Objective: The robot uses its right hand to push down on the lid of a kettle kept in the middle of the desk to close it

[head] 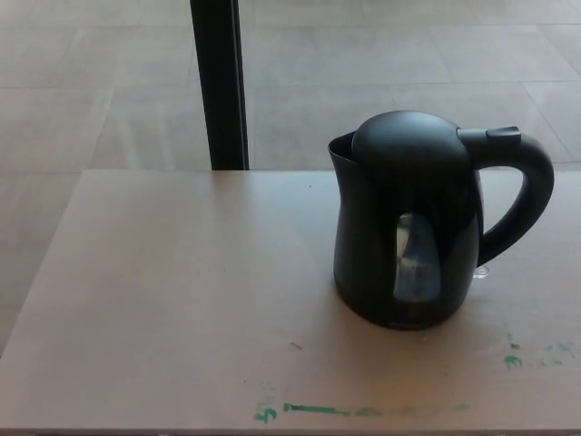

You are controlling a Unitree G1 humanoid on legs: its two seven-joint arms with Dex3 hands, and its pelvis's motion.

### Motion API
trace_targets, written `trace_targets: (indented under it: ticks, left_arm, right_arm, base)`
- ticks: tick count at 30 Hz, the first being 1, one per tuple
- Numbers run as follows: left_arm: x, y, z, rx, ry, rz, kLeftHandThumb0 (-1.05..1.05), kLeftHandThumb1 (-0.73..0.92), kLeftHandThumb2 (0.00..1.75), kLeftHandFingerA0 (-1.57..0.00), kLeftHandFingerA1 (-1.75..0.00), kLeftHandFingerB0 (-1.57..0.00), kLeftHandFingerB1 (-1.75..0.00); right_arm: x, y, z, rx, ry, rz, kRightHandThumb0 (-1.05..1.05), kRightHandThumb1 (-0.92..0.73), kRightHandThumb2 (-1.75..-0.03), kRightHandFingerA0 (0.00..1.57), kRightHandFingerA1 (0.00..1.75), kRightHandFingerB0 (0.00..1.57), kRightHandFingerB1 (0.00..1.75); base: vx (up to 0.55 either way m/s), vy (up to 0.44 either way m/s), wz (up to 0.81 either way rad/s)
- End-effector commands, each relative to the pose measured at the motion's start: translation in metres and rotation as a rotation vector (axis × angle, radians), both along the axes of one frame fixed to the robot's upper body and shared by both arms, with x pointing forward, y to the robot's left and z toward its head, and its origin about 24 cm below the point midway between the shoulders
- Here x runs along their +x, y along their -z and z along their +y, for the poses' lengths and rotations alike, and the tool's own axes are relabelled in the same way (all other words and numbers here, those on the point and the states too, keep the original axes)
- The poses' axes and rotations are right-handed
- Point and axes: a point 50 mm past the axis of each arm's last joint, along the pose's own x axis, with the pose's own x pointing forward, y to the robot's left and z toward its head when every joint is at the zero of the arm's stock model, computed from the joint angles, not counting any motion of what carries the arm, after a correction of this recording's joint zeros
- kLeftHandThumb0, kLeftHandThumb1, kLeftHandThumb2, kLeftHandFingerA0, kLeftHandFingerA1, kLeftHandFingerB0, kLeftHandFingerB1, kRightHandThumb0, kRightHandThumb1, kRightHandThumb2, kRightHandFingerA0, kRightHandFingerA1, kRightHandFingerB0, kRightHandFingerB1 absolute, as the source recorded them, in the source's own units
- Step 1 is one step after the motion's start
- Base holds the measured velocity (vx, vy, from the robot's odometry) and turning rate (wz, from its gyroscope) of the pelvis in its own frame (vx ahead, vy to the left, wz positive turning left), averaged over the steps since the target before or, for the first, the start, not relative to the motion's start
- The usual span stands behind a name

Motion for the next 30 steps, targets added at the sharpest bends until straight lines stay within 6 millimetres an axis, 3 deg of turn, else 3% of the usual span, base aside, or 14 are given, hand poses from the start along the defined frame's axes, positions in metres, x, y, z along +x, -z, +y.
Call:
trace_targets:
  ticks: [1, 6, 7, 8, 13, 14, 15, 16, 17, 20, 22, 23, 25, 30]
  left_arm:
    - [0.005, -0.003, 0.002, 0.005, -0.005, -0.030, -0.68, 0.70, 0.61, -0.47, -0.49, -0.31, -0.35]
    - [0.006, -0.004, 0.002, 0.034, 0.031, -0.007, -0.71, 0.71, 0.62, -0.51, -0.51, -0.34, -0.35]
    - [0.006, -0.004, 0.002, 0.027, 0.022, -0.015, -0.75, 0.59, 0.95, -0.48, -0.62, -0.25, -0.47]
    - [0.006, -0.005, 0.002, 0.019, 0.017, -0.014, -0.70, 0.70, 0.61, -0.50, -0.50, -0.33, -0.35]
    - [0.006, -0.008, 0.007, 0.033, 0.000, -0.014, -0.69, 0.69, 0.61, -0.50, -0.49, -0.36, -0.34]
    - [0.006, -0.008, 0.007, 0.046, 0.016, -0.006, -0.68, 0.69, 0.62, -0.49, -0.50, -0.35, -0.34]
    - [0.005, -0.009, 0.008, 0.053, 0.029, -0.005, -0.67, 0.70, 0.61, -0.47, -0.52, -0.35, -0.35]
    - [0.005, -0.009, 0.008, 0.054, 0.030, -0.005, -0.67, 0.70, 0.61, -0.47, -0.52, -0.35, -0.35]
    - [0.005, -0.009, 0.008, 0.054, 0.027, -0.004, -0.66, 0.70, 0.61, -0.46, -0.52, -0.34, -0.35]
    - [0.005, -0.007, 0.007, 0.051, 0.017, 0.003, -0.66, 0.69, 0.61, -0.48, -0.51, -0.35, -0.35]
    - [0.004, -0.007, 0.007, 0.044, 0.019, 0.001, -0.66, 0.71, 0.62, -0.47, -0.50, -0.31, -0.33]
    - [0.004, -0.008, 0.007, 0.041, 0.023, -0.005, -0.68, 0.72, 0.62, -0.46, -0.52, -0.30, -0.33]
    - [0.004, -0.007, 0.007, 0.040, 0.017, -0.005, -0.68, 0.73, 0.62, -0.47, -0.51, -0.32, -0.33]
    - [0.003, -0.007, 0.007, 0.033, 0.010, -0.007, -0.66, 0.74, 0.62, -0.43, -0.51, -0.31, -0.34]
  right_arm:
    - [0.001, 0.005, 0.000, 0.027, 0.042, -0.040, -0.69, -0.73, -1.06, 0.04, 0.46, 0.02, 0.29]
    - [0.004, 0.003, 0.003, 0.051, 0.021, -0.051, -0.75, -0.74, -1.09, 0.16, 0.52, 0.00, 0.28]
    - [0.003, 0.005, 0.004, 0.082, 0.042, -0.063, -0.79, -0.76, -1.08, 0.14, 0.51, 0.00, 0.23]
    - [0.001, 0.007, 0.008, 0.144, 0.103, -0.120, -0.75, -0.69, -1.04, 0.16, 0.52, 0.00, 0.26]
    - [0.015, 0.011, 0.016, 0.208, 0.104, -0.144, -0.72, -0.72, -1.00, 0.11, 0.49, 0.03, 0.23]
    - [0.015, 0.011, 0.016, 0.205, 0.090, -0.142, -0.68, -0.89, -0.69, 0.17, 0.39, 0.05, 0.17]
    - [0.018, 0.011, 0.017, 0.204, 0.081, -0.142, -0.74, -0.70, -1.03, 0.14, 0.51, 0.02, 0.25]
    - [0.019, 0.010, 0.018, 0.185, 0.069, -0.135, -0.69, -0.89, -0.68, 0.19, 0.40, 0.05, 0.18]
    - [0.018, 0.008, 0.020, 0.182, 0.066, -0.136, -0.74, -0.71, -1.01, 0.13, 0.49, 0.03, 0.26]
    - [0.017, 0.004, 0.021, 0.204, 0.024, -0.126, -0.70, -0.89, -0.69, 0.15, 0.39, 0.04, 0.17]
    - [0.017, 0.003, 0.022, 0.181, 0.010, -0.108, -0.72, -0.73, -1.02, 0.13, 0.49, 0.03, 0.26]
    - [0.019, 0.005, 0.022, 0.172, 0.019, -0.104, -0.70, -0.89, -0.68, 0.22, 0.42, 0.07, 0.20]
    - [0.020, 0.007, 0.021, 0.158, 0.008, -0.089, -0.75, -0.72, -1.05, 0.16, 0.53, 0.01, 0.26]
    - [0.023, 0.006, 0.023, 0.163, -0.003, -0.098, -0.69, -0.90, -0.68, 0.22, 0.41, 0.05, 0.19]
  base:
    - [0.00, 0.000, 0.00]
    - [0.00, 0.000, 0.00]
    - [0.00, 0.000, 0.00]
    - [0.00, 0.000, 0.00]
    - [0.00, 0.000, 0.00]
    - [0.00, 0.000, 0.00]
    - [0.00, 0.000, 0.00]
    - [0.00, 0.000, 0.00]
    - [0.00, 0.000, 0.00]
    - [0.00, 0.000, 0.00]
    - [0.00, 0.000, 0.00]
    - [0.00, 0.000, 0.00]
    - [0.00, 0.000, 0.00]
    - [0.00, 0.000, 0.00]
